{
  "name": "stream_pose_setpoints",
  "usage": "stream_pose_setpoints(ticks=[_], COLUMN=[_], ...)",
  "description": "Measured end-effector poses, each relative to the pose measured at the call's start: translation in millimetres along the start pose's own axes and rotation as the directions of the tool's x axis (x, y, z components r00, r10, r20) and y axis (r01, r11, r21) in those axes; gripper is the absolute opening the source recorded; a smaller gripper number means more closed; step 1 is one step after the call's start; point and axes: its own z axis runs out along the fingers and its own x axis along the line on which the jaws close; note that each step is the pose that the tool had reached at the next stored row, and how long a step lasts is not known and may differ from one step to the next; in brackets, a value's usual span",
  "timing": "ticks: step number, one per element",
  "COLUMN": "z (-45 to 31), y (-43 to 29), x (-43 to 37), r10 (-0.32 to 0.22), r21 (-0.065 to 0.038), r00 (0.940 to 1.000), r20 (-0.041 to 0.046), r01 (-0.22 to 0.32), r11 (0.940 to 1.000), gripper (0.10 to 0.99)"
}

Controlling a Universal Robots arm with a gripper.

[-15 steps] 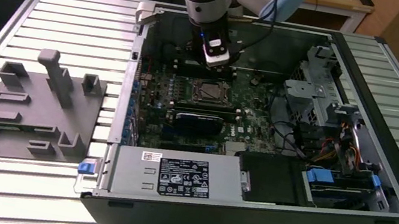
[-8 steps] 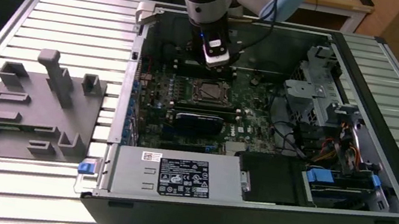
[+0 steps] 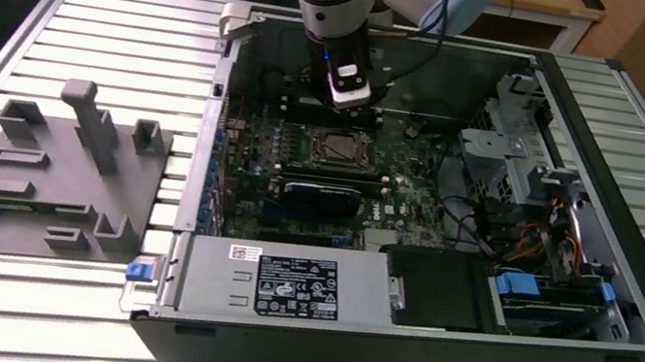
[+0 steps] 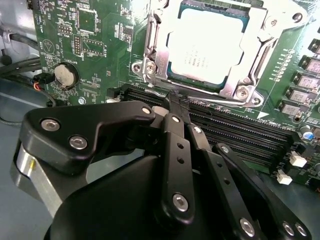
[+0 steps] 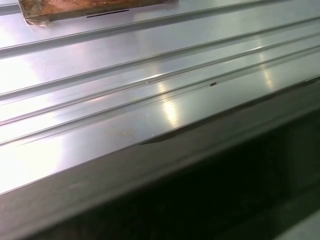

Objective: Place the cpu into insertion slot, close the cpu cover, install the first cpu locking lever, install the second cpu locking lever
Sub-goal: 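Install the first cpu locking lever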

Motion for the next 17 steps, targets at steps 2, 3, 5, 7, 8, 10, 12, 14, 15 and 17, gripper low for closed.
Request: stream_pose_setpoints(ticks=[2,3,5,7,8,10,12,14,15,17], z=[0.2,0.3,0.4,0.6,0.7,0.9,1.1,1.3,1.4,1.5], y=[0.1,0.2,0.3,0.3,0.3,0.3,0.2,0.2,0.1,0.1], x=[0.1,0.1,0.2,0.3,0.3,0.3,0.4,0.4,0.5,0.5], r10=[0.001,0.001,0.002,0.002,0.003,0.004,0.005,0.006,0.007,0.008], r21=[-0.001,-0.001,-0.002,-0.002,-0.002,-0.001,-0.001,0.000,0.001,0.002], r00=[1.0000,1.0000,1.0000,1.0000,1.0000,1.0000,1.0000,1.0000,1.0000,1.0000], r20=[-0.0003,-0.0003,-0.0005,-0.0005,-0.0003,-0.0002,0.0002,0.0006,0.0008,0.0013], r01=[-0.001,-0.001,-0.002,-0.002,-0.003,-0.004,-0.005,-0.006,-0.007,-0.008], r11=[1.0000,1.0000,1.0000,1.0000,1.0000,1.0000,1.0000,1.0000,1.0000,1.0000], gripper=[0.106,0.106,0.106,0.106,0.106,0.106,0.106,0.106,0.106,0.106])
